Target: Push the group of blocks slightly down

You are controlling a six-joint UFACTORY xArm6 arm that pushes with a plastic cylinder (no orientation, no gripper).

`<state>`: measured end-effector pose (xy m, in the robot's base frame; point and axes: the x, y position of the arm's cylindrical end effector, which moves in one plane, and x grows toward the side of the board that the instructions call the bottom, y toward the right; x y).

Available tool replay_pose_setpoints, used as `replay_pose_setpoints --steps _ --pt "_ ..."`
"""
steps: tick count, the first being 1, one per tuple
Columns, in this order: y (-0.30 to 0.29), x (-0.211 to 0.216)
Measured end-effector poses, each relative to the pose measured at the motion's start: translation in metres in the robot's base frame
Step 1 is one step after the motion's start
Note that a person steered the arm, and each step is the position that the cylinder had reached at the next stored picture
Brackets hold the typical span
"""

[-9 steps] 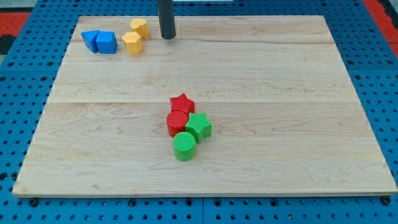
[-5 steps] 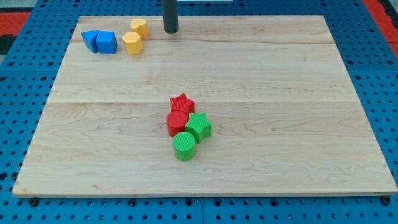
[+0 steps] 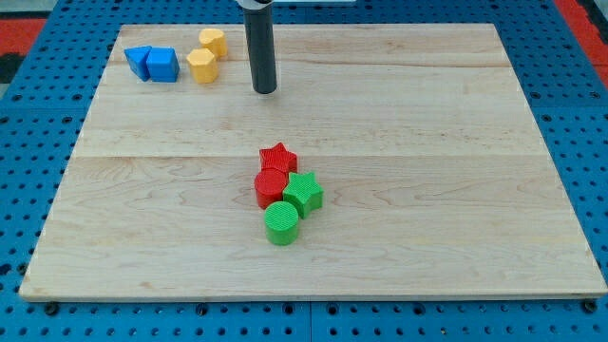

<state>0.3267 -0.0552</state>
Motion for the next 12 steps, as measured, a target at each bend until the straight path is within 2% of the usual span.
replay_pose_setpoints --steps 1,2,3,4,5,7,8,9,10,11,12 --pt "0.000 -0.019" --pt "-0.005 -0.079" --pt "-0.018 -0.118" --pt "-0.093 -0.121" --pt "-0.130 -0.121" --pt "-0.122 -0.128" --pt "-0.046 -0.096" --pt "-0.056 -0.047" --pt "-0.070 -0.056" --pt "-0.045 -0.093" --pt "-0.054 -0.111"
